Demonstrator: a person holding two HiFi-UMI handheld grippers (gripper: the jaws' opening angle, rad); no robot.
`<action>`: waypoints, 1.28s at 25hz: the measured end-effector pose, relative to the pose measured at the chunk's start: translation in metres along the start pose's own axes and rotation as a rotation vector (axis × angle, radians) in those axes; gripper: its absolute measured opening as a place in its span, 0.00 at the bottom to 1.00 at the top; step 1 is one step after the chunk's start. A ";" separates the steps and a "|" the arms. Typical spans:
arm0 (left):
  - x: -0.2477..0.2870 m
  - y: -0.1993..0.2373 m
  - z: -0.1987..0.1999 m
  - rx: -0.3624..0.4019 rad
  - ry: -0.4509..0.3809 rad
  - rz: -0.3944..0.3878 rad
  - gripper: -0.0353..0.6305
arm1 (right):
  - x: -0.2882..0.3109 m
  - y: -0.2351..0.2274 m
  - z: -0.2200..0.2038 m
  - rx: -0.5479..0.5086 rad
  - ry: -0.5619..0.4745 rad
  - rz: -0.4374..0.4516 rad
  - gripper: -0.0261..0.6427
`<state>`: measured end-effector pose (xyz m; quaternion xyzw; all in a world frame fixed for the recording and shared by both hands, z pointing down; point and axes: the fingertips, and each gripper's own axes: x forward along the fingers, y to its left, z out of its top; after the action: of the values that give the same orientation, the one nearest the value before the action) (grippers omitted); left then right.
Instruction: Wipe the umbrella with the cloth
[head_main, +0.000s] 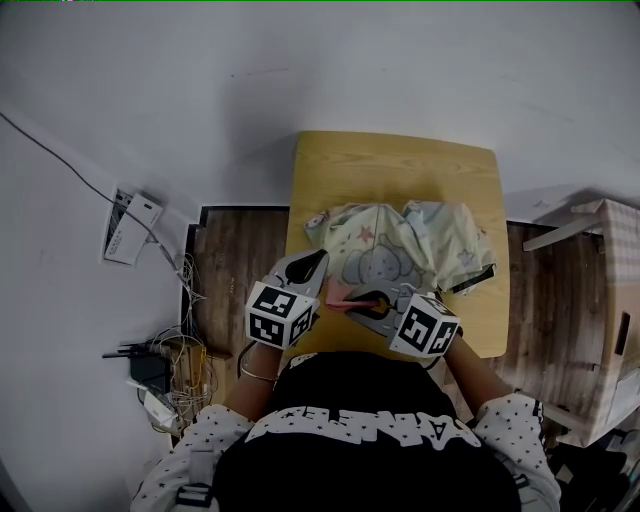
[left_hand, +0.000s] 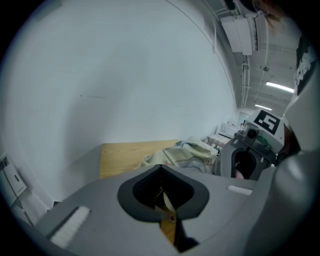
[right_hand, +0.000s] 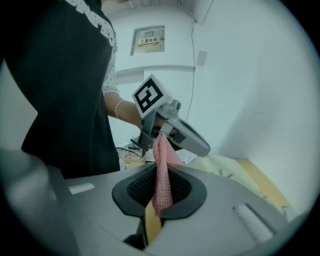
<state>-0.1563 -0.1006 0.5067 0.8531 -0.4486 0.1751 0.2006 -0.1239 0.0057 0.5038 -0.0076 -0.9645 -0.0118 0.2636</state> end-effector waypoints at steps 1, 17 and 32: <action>0.000 0.000 0.000 -0.001 0.001 -0.001 0.06 | -0.005 -0.010 0.003 0.001 -0.011 -0.035 0.09; -0.002 0.001 0.003 -0.011 0.002 -0.008 0.06 | -0.069 -0.156 0.001 -0.029 0.004 -0.738 0.09; -0.004 0.002 0.006 -0.017 -0.006 0.005 0.06 | -0.037 -0.129 -0.039 -0.017 0.126 -0.571 0.09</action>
<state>-0.1591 -0.1017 0.4997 0.8506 -0.4530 0.1692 0.2062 -0.0751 -0.1245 0.5166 0.2625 -0.9093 -0.0941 0.3090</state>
